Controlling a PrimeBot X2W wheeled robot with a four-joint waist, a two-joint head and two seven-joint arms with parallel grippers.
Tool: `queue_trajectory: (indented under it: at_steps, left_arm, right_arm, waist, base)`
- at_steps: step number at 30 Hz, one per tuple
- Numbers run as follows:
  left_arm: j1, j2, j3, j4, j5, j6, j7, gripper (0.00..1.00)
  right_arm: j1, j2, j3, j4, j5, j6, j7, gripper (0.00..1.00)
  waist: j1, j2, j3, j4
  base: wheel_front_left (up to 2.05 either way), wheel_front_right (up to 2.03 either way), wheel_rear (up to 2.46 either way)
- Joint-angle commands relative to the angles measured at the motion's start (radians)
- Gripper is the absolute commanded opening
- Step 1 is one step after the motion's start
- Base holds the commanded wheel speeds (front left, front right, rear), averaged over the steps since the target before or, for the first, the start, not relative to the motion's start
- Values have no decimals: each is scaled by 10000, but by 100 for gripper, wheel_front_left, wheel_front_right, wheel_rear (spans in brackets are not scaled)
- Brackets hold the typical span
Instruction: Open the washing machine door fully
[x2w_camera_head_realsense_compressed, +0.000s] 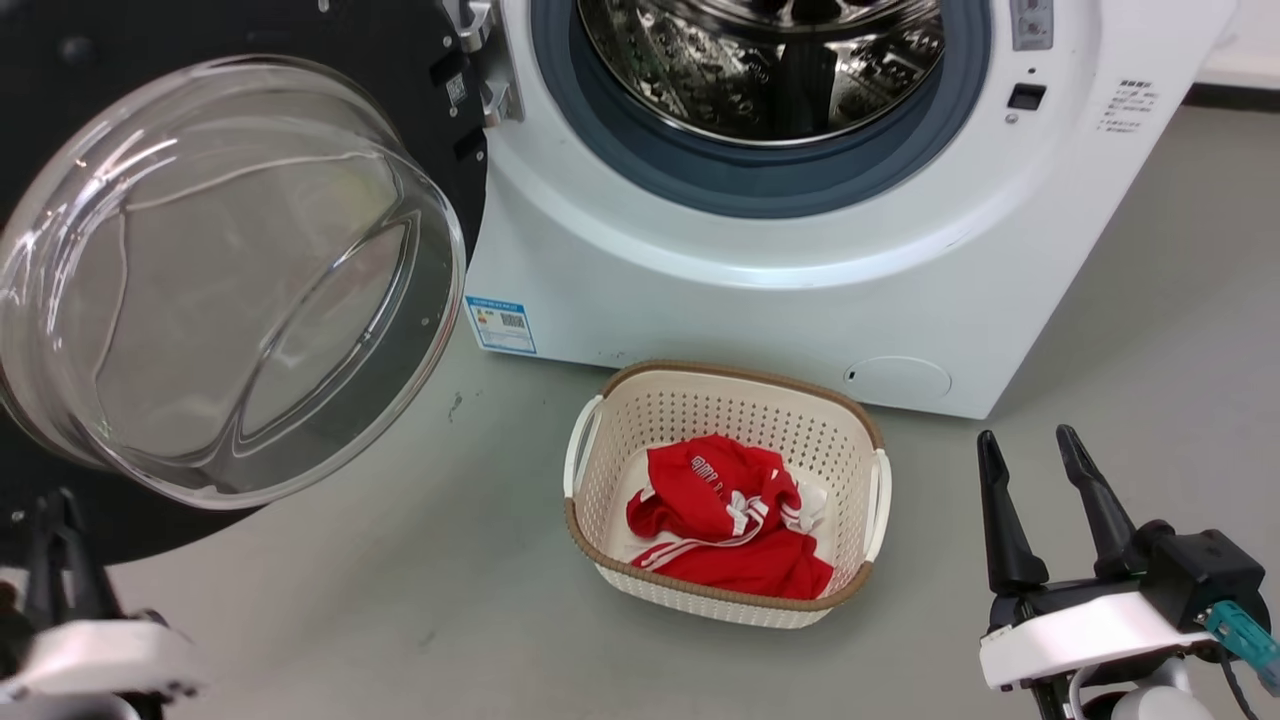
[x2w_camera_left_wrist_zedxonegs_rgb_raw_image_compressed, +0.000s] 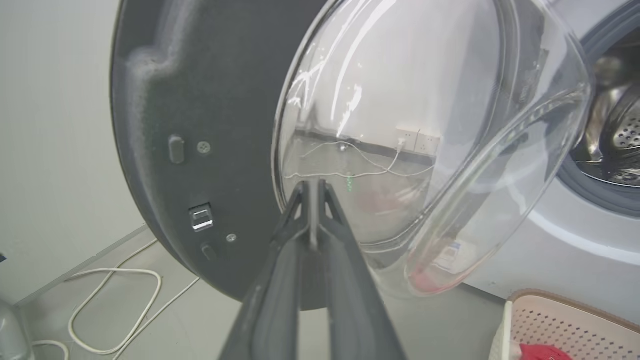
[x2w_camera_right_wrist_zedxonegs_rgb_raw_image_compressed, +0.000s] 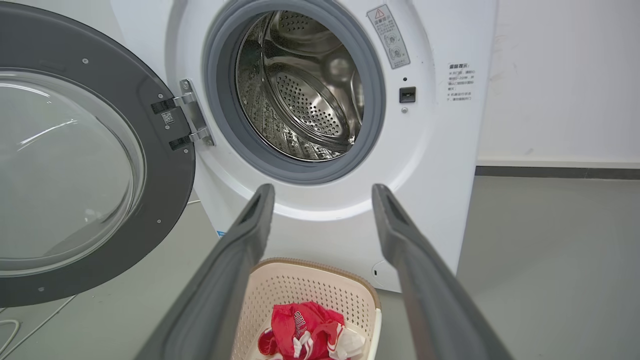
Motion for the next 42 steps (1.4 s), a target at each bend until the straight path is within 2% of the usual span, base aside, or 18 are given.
queue_trajectory:
  at_steps: [1, 3, 4, 6, 11, 16, 25, 33, 42]
  left_arm:
    - [185, -133, -48, -175, 64, -18, -19, 39]
    - [680, -600, -227, -636, 264, -45, -19, 96]
    - [921, -839, -322, -753, 312, -52, -19, 100]
    - [1286, -1189, -538, -1006, 459, -18, -21, 100]
    - [1876, -1639, -1062, -1411, 874, -60, -19, 100]
    - [1838, -1762, -1754, -1713, 1371, -245, -20, 100]
    - [646, -1823, -2949, -1597, 1970, -776, -21, 100]
    - [264, -1877, -3058, -1284, 1983, -671, -20, 100]
    - [278, -1918, -3059, -1234, 1927, -595, -20, 100]
  right_arm:
    - [103, 12, 19, 18, -38, -3, -43, 100]
    - [189, 12, 43, 25, -80, -3, -43, 100]
    - [223, 12, 58, 20, -110, -3, -41, 100]
    - [279, 12, 72, 16, -155, -3, -15, 100]
    - [487, 12, 107, 21, -215, -3, 34, 100]
    - [639, 12, 71, -67, -400, -3, 59, 100]
    - [736, 12, -204, -635, -1197, -4, 323, 100]
    - [898, 13, -282, -904, -1463, -4, 509, 100]
    - [888, 13, -172, -885, -1305, -4, 525, 100]
  waist:
    - [0, -1, -137, -72]
    - [0, -1, -272, -135]
    - [0, -1, -341, -173]
    - [0, -1, -474, -241]
    - [0, -1, -823, -447]
    - [0, -1, -1132, -688]
    - [0, -1, -1199, -1279]
    - [0, -1, -1124, -1791]
    - [0, -1, -991, -1859]
  base:
    - [0, 0, 0]
    - [0, 0, 0]
    - [0, 0, 0]
    - [0, 0, 0]
    - [0, 0, 0]
    - [0, 0, 0]
    - [0, 0, 0]
    - [0, 0, 0]
    - [0, 0, 0]
